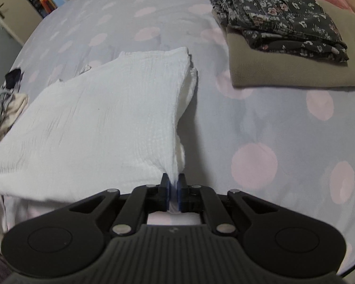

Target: Fold clothes

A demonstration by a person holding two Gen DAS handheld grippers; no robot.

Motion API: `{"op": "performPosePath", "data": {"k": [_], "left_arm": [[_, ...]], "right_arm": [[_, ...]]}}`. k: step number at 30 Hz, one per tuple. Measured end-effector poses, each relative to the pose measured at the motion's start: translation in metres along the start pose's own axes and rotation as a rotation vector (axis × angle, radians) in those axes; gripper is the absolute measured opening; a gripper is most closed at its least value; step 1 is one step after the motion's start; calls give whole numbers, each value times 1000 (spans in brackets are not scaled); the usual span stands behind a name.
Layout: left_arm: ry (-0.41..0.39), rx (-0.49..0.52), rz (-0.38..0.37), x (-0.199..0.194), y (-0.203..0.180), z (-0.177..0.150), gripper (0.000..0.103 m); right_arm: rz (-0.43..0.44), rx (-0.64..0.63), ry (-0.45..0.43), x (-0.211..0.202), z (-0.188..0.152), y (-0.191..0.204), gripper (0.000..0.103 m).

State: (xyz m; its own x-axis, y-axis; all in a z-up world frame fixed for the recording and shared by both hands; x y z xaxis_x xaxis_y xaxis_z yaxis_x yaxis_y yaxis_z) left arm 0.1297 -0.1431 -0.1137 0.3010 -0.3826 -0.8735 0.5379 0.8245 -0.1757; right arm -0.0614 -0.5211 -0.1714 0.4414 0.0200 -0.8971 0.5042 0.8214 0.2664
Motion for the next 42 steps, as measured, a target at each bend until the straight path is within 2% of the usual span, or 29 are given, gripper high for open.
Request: {"op": "performPosePath", "data": {"k": [5,9,16,19,22,23,24,28,31,35,39,42], "left_arm": [[46,37,11,-9,9,-30,7],[96,54,27,2,13,-52,7],[160,79,53,25,17,-68,8],[166,101,45,25,15,-69,13],[153,130,60,23,14,-65,18],[141,129,62,21,14,-62,22],[127,126,64,19,15,-59,23],[53,80,56,15,19,-39,32],[-4,50,64,16,19,-25,32],[-42,46,56,26,11,-13,32],[-43,54,92,41,10,-7,32],[-35,28,91,51,14,-3,33]], "right_arm": [[-17,-95,59,0,-32,8,7],[-43,-166,105,8,-52,16,7],[-102,-231,149,24,-65,18,7],[-99,-244,149,25,-66,20,12],[-105,-240,141,27,-62,18,20],[-104,-234,133,26,-60,17,30],[-99,-225,123,24,-57,16,33],[-78,-178,73,19,-41,14,39],[-60,-141,25,17,-27,12,49],[-61,-89,-9,25,-10,6,51],[-70,-29,-40,36,3,-4,54],[-75,0,-64,41,11,-12,54]]}}
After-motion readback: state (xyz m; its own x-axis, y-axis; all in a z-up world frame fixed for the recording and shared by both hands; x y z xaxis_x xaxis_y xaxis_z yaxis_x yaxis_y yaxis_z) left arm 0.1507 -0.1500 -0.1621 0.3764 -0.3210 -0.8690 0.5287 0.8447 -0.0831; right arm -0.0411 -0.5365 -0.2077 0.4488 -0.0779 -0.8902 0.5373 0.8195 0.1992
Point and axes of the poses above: each gripper's, at about its wrist camera, not at the fingertips, and x roughly the way its jaws point, y to its left, z to its top, the point moved 9 cm from there along x, roughly the way its jaws point, and after that the axes turned 2 degrees about z, right-handed, at the moved point
